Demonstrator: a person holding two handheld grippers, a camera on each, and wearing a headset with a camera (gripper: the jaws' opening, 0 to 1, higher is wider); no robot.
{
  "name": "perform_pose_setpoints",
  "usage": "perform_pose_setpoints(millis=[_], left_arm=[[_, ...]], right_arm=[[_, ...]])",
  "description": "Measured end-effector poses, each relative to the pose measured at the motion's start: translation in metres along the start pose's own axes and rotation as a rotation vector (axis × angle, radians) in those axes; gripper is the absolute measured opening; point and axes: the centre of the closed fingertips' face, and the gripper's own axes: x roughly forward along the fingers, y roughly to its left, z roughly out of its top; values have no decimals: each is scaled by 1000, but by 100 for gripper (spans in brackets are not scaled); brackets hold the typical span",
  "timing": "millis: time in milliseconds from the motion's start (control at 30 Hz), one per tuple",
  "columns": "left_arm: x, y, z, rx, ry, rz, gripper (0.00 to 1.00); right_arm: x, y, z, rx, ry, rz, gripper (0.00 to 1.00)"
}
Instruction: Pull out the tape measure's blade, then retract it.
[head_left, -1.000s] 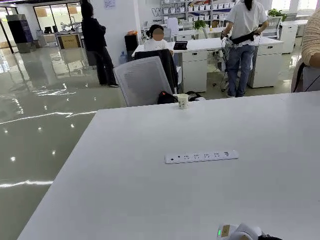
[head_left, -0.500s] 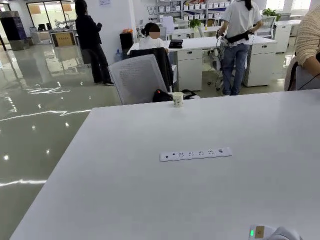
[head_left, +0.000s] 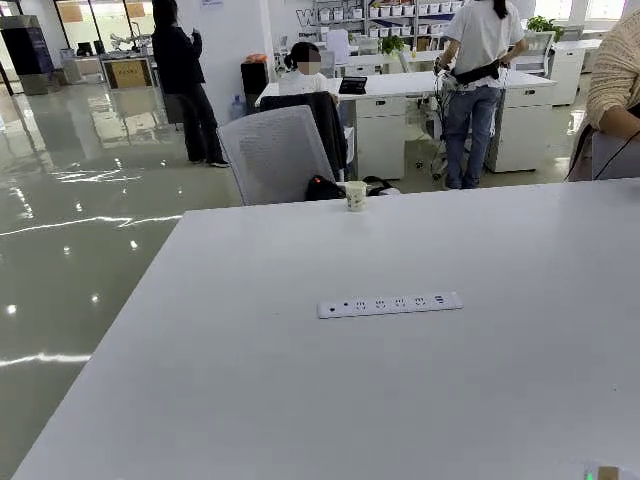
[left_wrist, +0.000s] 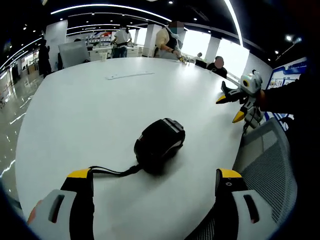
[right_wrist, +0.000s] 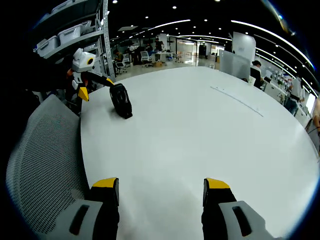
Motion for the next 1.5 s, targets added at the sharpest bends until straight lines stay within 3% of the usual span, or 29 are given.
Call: perform_pose_setpoints(millis=[300,733,833,933,1500], left_arm=[[-14,6,-17,31,53,-8,99],[-29,19,-24,2,71,-6,99],[-31,21,-27,4,76,-5,99],[-33,17,-29,-8,75,-34,99],[-40,24,-28,18,75,-15,99]], right_arm=[[-25,-15,-21,39,8,-26,74],[-55,-19,-49,103,26,-27,98],[-58,-23,-59,110,33,-39,99],[-63,-21,-56,127,22,-50,99],[-64,-20,-40,106,2,-59,99]])
